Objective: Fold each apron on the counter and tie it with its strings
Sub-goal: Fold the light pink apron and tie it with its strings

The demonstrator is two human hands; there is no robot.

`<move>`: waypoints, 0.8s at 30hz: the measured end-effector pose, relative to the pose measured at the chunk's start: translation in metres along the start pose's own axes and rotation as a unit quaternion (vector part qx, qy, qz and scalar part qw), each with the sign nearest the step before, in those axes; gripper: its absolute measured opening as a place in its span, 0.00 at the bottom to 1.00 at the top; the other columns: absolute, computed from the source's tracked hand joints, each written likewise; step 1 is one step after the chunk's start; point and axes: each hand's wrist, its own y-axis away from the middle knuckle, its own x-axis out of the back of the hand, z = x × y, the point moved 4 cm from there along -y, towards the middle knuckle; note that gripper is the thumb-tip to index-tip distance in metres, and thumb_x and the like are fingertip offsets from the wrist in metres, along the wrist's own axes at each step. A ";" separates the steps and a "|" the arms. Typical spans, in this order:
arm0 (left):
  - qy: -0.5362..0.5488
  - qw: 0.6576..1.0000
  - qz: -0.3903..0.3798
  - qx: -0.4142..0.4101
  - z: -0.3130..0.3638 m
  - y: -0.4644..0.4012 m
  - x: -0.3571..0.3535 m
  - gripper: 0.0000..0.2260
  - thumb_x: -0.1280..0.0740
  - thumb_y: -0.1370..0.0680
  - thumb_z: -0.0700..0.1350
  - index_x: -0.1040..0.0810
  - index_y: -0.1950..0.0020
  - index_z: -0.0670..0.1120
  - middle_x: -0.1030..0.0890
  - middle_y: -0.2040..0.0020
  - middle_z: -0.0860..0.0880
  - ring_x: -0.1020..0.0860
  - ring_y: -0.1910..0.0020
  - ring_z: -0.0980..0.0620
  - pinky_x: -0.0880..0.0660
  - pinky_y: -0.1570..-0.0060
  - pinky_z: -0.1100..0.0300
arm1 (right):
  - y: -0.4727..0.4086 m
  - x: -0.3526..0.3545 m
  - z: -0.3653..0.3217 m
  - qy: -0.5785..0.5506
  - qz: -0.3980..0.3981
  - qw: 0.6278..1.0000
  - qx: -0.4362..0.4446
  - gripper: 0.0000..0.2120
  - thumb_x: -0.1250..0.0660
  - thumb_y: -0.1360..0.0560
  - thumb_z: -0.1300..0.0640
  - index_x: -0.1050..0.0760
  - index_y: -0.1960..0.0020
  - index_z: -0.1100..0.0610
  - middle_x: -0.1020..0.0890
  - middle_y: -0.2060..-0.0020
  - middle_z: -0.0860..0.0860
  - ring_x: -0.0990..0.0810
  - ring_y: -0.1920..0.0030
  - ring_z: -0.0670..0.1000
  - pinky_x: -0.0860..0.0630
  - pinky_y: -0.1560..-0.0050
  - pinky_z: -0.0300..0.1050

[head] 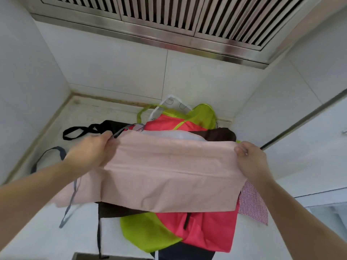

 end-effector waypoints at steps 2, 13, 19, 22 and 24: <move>0.072 0.997 0.005 0.038 -0.006 -0.021 -0.003 0.12 0.42 0.15 0.52 0.31 0.56 0.50 0.19 0.70 0.48 0.20 0.70 0.44 0.21 0.66 0.49 | -0.023 -0.010 -0.004 -0.015 0.002 1.000 -0.014 0.12 0.39 0.17 0.57 0.27 0.60 0.52 0.23 0.61 0.48 0.24 0.53 0.57 0.32 0.52 0.48; 0.073 0.995 0.043 0.059 -0.004 -0.046 -0.050 0.23 0.33 0.19 0.57 0.29 0.29 0.46 0.28 0.36 0.40 0.29 0.37 0.38 0.30 0.35 0.42 | -0.044 -0.059 0.031 -0.042 0.011 0.993 -0.113 0.17 0.35 0.20 0.49 0.25 0.36 0.57 0.20 0.44 0.52 0.22 0.42 0.58 0.29 0.46 0.49; 0.084 0.995 0.001 0.046 0.010 0.007 -0.060 0.05 0.35 0.17 0.49 0.26 0.50 0.50 0.22 0.55 0.48 0.22 0.55 0.44 0.27 0.58 0.50 | 0.072 -0.068 0.057 -0.031 -0.043 0.967 -0.248 0.09 0.34 0.20 0.55 0.25 0.50 0.61 0.16 0.57 0.58 0.19 0.62 0.59 0.22 0.60 0.51; 0.137 0.975 -0.127 0.119 0.003 0.047 -0.082 0.19 0.39 0.17 0.55 0.25 0.64 0.47 0.20 0.71 0.47 0.20 0.70 0.46 0.29 0.71 0.56 | 0.133 -0.103 0.083 -0.240 -0.183 0.821 -0.484 0.22 0.33 0.18 0.48 0.22 0.48 0.70 0.14 0.57 0.67 0.13 0.62 0.64 0.20 0.62 0.50; 0.236 0.916 -0.239 0.219 -0.005 0.076 -0.107 0.18 0.39 0.16 0.50 0.22 0.61 0.42 0.16 0.70 0.43 0.20 0.74 0.46 0.29 0.76 0.61 | 0.157 -0.122 0.088 -0.367 -0.202 0.730 -0.540 0.25 0.29 0.20 0.47 0.24 0.44 0.71 0.16 0.50 0.68 0.12 0.60 0.66 0.15 0.64 0.54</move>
